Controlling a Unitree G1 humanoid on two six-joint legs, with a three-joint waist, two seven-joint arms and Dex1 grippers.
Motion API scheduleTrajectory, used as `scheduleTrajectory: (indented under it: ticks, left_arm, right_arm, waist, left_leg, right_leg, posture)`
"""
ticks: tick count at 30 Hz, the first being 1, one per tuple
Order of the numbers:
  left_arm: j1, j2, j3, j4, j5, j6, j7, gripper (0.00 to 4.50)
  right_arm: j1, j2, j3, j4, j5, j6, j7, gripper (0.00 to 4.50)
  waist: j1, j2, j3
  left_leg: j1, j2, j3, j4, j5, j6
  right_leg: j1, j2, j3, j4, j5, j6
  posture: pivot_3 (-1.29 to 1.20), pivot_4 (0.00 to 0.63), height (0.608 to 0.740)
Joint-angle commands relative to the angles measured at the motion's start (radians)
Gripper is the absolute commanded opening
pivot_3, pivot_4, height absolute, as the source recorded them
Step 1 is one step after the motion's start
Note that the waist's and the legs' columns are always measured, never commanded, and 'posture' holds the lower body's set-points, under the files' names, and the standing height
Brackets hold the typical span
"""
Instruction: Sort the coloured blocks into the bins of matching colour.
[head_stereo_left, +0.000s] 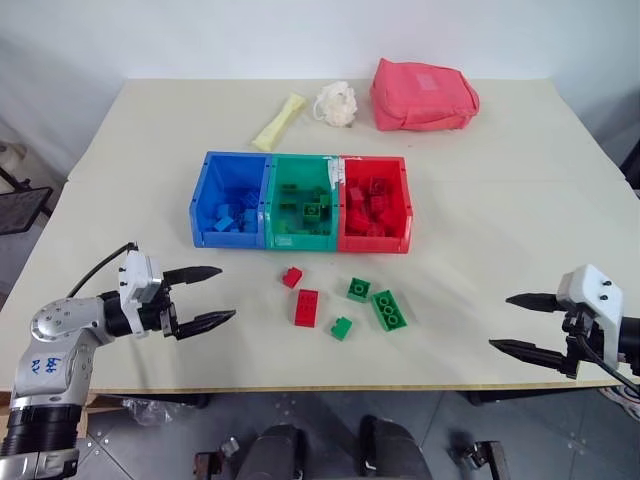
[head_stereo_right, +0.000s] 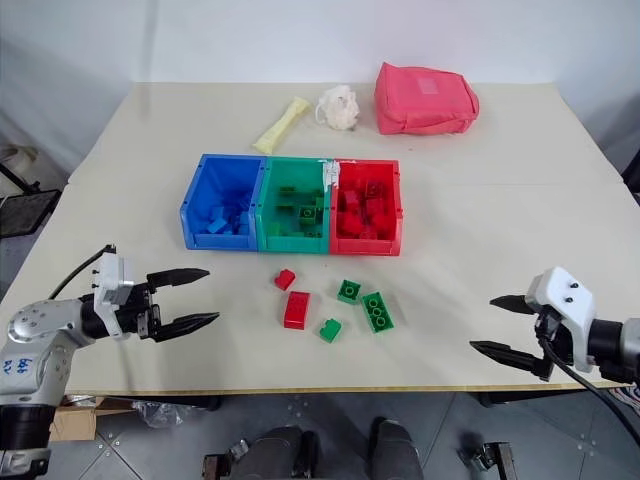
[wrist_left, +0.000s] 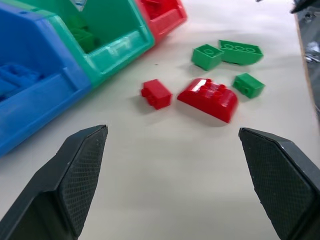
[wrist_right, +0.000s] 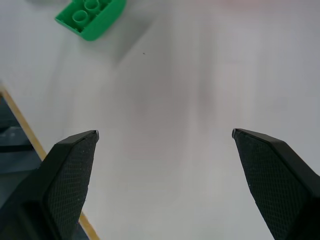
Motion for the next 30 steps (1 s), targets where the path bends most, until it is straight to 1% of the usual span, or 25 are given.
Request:
scheduleTrajectory:
  ticks: [1, 7, 10, 12, 15, 22, 28, 30]
  left_arm:
    - [0.055, 0.018, 0.025, -0.098, -0.045, 0.027, -0.004, 4.46]
    - [0.181, 0.023, 0.054, -0.235, -0.089, 0.072, 0.004, 4.46]
    - [0.215, 0.024, 0.067, -0.262, -0.103, 0.087, 0.011, 4.46]
    - [0.234, 0.024, 0.073, -0.281, -0.108, 0.092, 0.015, 4.46]
    - [0.254, 0.02, 0.088, -0.291, -0.116, 0.093, 0.025, 4.46]
    - [0.3, 0.008, 0.108, -0.336, -0.122, 0.091, 0.055, 4.46]
    - [0.312, -0.001, 0.111, -0.347, -0.123, 0.083, 0.074, 4.46]
    - [0.309, -0.003, 0.109, -0.344, -0.121, 0.08, 0.077, 4.5]
  right_arm:
    - [-0.119, 0.004, 0.113, -0.072, 0.033, 0.045, -0.018, 4.5]
    - [-0.328, 0.067, 0.332, -0.047, 0.001, 0.083, -0.043, 4.5]
    - [-0.402, 0.111, 0.413, -0.014, -0.024, 0.086, -0.054, 4.5]
    - [-0.423, 0.13, 0.44, -0.001, -0.033, 0.082, -0.053, 4.5]
    - [-0.488, 0.203, 0.526, 0.043, -0.061, 0.076, -0.06, 4.5]
    - [-0.49, 0.293, 0.604, 0.083, -0.123, 0.062, -0.098, 4.5]
    - [-0.491, 0.34, 0.616, 0.101, -0.147, 0.055, -0.121, 4.5]
    - [-0.492, 0.344, 0.613, 0.099, -0.149, 0.061, -0.122, 4.09]
  waist:
    - [-0.002, 0.0, 0.0]
    - [0.002, 0.0, 0.0]
    - [0.004, 0.0, 0.0]
    - [0.004, 0.0, 0.0]
    - [-0.001, -0.001, 0.0]
    - [0.0, -0.001, -0.001]
    - [-0.002, -0.003, -0.002]
    - [-0.004, -0.003, -0.002]
  left_leg:
    - [0.0, 0.001, 0.0, 0.0, 0.0, 0.0]
    - [-0.001, 0.002, -0.001, 0.001, -0.001, -0.002]
    - [-0.001, 0.001, -0.003, 0.001, -0.001, -0.002]
    - [-0.001, 0.001, -0.003, 0.001, -0.001, -0.002]
    - [-0.001, 0.0, -0.003, 0.001, -0.001, -0.002]
    - [-0.001, 0.001, -0.002, 0.001, -0.001, -0.002]
    - [0.0, 0.002, -0.002, 0.001, -0.001, -0.003]
    - [0.0, 0.002, -0.002, 0.001, -0.002, -0.003]
  right_leg:
    - [0.0, 0.0, 0.0, 0.0, 0.0, 0.0]
    - [-0.001, -0.001, 0.001, 0.0, -0.001, -0.002]
    - [0.0, -0.002, 0.001, 0.0, -0.001, -0.002]
    - [0.0, -0.002, 0.0, 0.0, -0.001, -0.002]
    - [0.0, -0.001, 0.0, 0.0, -0.001, -0.002]
    - [-0.001, 0.002, -0.002, 0.001, -0.002, -0.003]
    - [0.0, 0.001, -0.002, 0.001, -0.002, -0.003]
    - [0.0, 0.002, -0.002, 0.001, -0.002, -0.003]
  posture:
    - [0.0, 0.15, 0.74]
    - [0.0, 0.15, 0.74]
    - [0.0, 0.15, 0.74]
    - [0.0, 0.15, 0.74]
    - [0.0, 0.15, 0.74]
    - [0.0, 0.15, 0.74]
    - [0.0, 0.15, 0.74]
    - [0.0, 0.15, 0.74]
